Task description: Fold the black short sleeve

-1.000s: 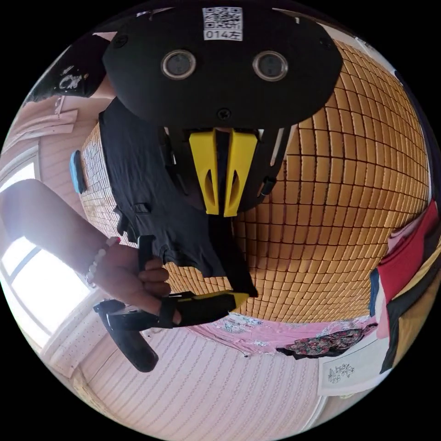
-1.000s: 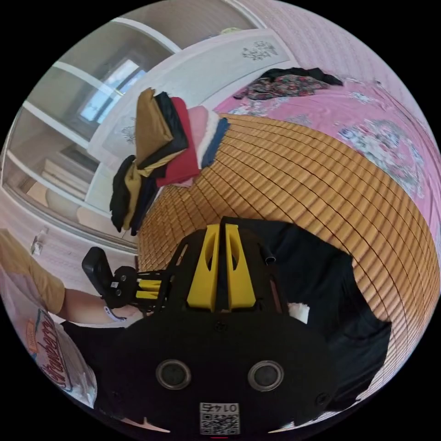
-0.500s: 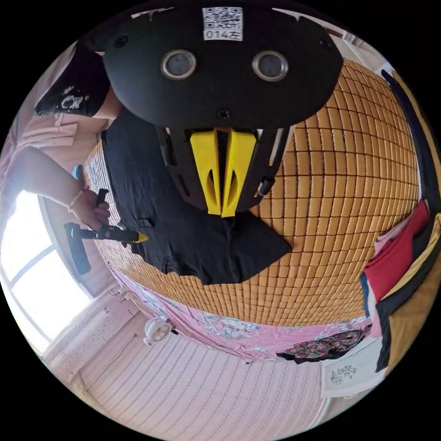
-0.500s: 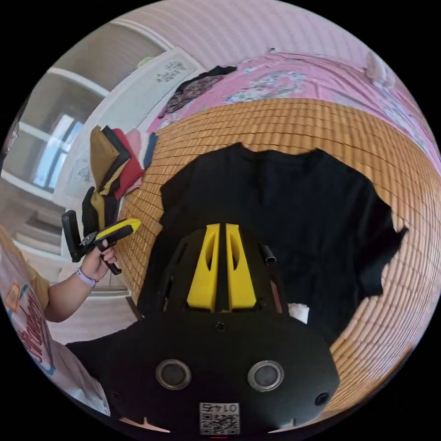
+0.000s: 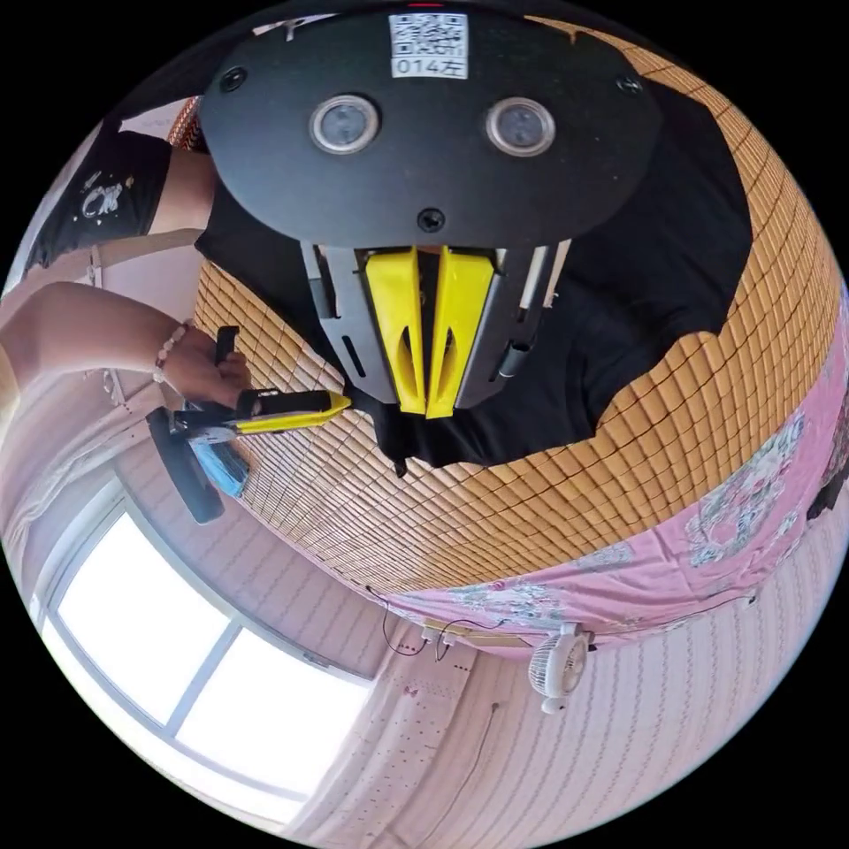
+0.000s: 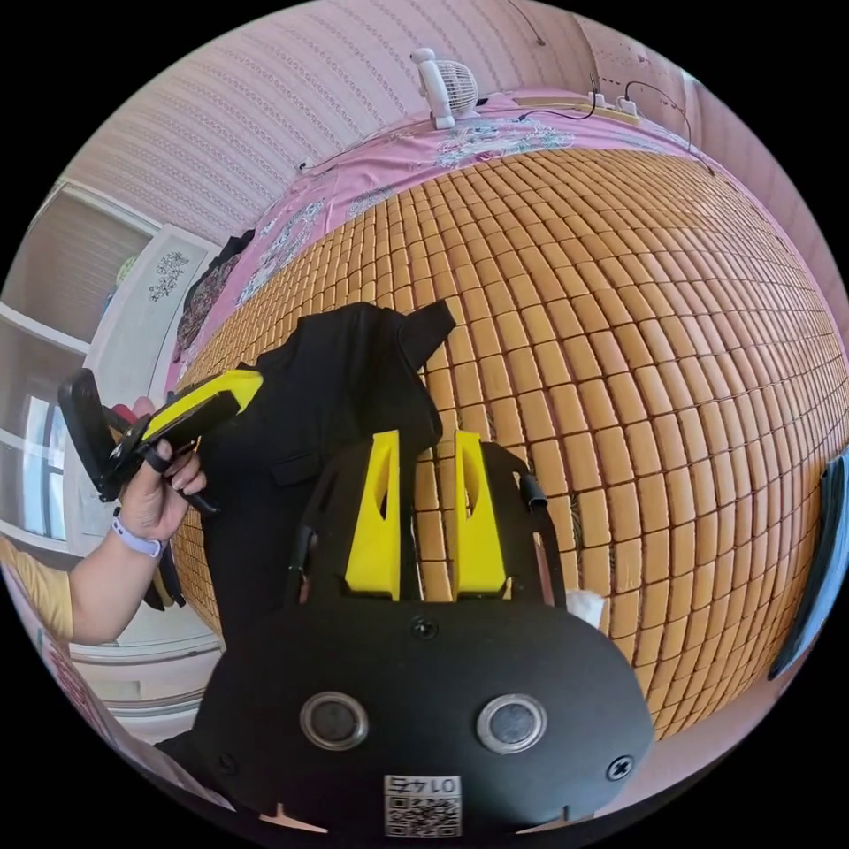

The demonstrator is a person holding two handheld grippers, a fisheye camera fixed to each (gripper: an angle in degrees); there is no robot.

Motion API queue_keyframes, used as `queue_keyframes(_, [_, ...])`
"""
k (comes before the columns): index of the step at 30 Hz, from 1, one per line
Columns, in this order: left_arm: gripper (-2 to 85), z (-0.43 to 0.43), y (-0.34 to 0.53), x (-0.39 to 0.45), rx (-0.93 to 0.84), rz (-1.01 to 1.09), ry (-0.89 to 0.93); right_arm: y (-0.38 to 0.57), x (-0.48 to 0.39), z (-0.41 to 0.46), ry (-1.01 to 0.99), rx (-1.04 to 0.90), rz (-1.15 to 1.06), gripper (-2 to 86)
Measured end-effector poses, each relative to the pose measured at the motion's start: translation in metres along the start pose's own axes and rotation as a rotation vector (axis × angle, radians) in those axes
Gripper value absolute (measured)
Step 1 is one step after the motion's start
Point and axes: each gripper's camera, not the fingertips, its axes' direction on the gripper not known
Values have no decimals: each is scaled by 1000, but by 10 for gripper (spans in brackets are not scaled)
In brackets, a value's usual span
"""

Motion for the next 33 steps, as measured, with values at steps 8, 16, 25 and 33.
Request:
queue_keyframes(8, [-9, 129, -74, 26, -218, 91, -164, 34, -2, -5, -33, 28, -53, 11])
queue_keyframes(16, [-9, 127, -66, 11, -98, -87, -172, 51, -6, -5, -7, 42, 40, 20])
queue_keyframes(25, [-8, -15, 69, -23, 70, -323, -111, 43, -34, -53, 108, 79, -93, 41])
queue_keyframes(33, [-10, -149, 271, -75, 16, -717, -264, 7, -197, -6, -42, -48, -516, 32])
